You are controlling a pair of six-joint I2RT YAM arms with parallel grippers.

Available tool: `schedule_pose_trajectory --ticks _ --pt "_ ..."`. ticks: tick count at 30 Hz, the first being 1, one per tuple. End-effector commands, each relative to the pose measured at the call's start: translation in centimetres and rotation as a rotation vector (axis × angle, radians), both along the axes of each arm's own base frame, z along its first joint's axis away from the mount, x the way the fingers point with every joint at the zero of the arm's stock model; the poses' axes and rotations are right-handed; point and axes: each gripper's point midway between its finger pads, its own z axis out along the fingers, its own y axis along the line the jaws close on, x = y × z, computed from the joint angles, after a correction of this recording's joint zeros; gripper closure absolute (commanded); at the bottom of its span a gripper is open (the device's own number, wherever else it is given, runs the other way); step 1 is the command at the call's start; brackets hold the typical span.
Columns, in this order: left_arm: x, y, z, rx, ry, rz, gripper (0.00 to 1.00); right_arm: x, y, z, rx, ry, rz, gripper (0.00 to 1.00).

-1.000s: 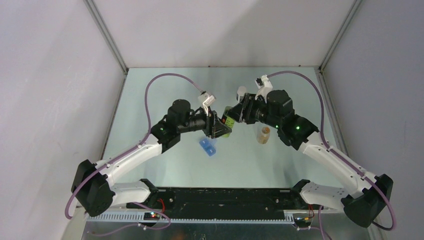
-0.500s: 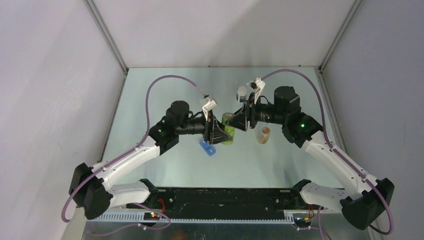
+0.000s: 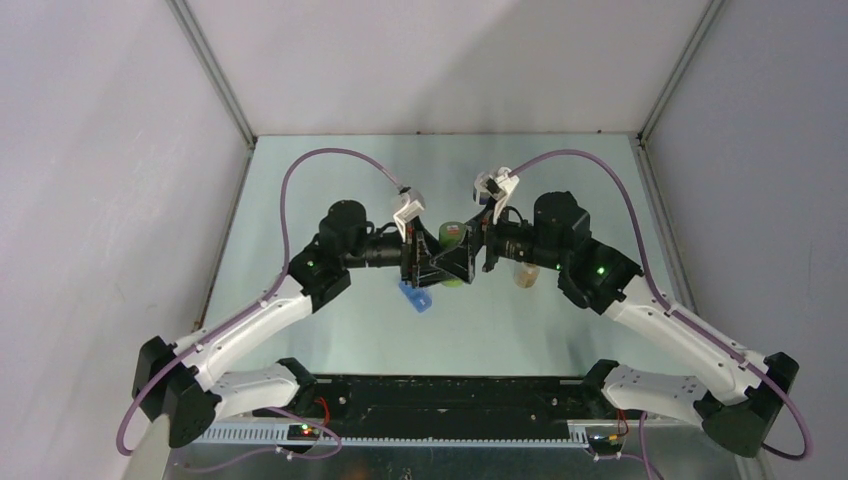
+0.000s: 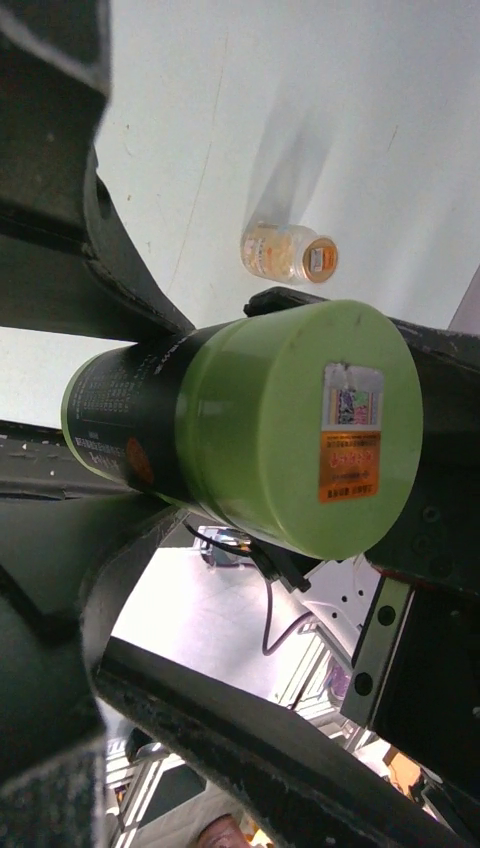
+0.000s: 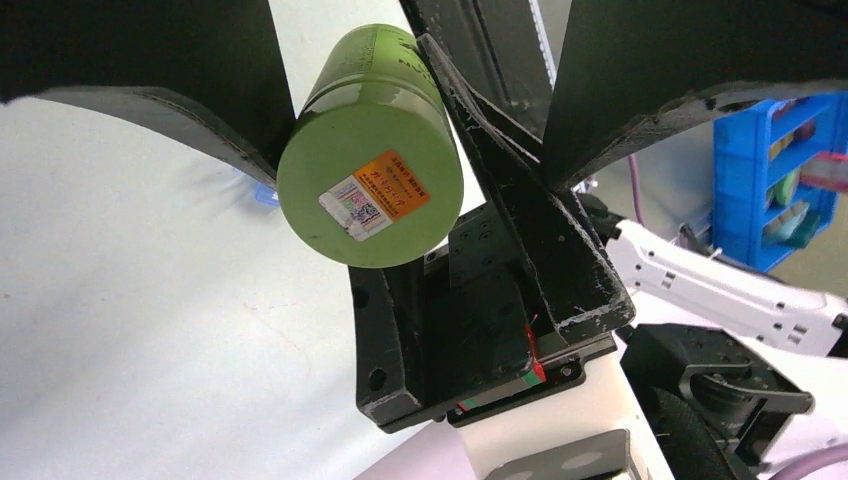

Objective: Sort the pills into containers
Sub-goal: Unscrew the lid of the pill bottle.

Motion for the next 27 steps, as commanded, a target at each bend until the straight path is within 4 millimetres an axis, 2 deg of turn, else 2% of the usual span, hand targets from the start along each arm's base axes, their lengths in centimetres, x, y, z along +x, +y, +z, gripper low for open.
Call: schedule_pose_trajectory --ticks 1,6,10,14,20,27 --pt "0.7 0.2 2.7 -0.046 -0.104 0.028 1.00 3.8 -0.9 2.6 0.099 0.018 -0.276 0.18" --pt "0.8 0.3 2.5 -0.042 -0.099 0.044 1.00 4.2 -1.5 3.2 0.127 0.031 -0.326 0.21" --pt "0.9 0.3 2.7 -0.050 -0.101 0.052 1.00 4.2 -2.2 3.6 0.138 0.019 -0.351 0.07" --pt "0.8 0.4 3.0 -0.059 -0.107 0.054 1.00 3.9 -3.1 3.8 0.163 0.010 -0.375 0.01" --pt "0.8 0.4 3.0 -0.063 -0.107 0.054 1.00 5.2 -4.4 3.3 0.165 0.034 -0.487 0.05" --pt "0.8 0.4 2.9 -0.061 -0.103 0.055 1.00 5.6 -3.2 2.7 0.165 0.056 -0.464 0.11"
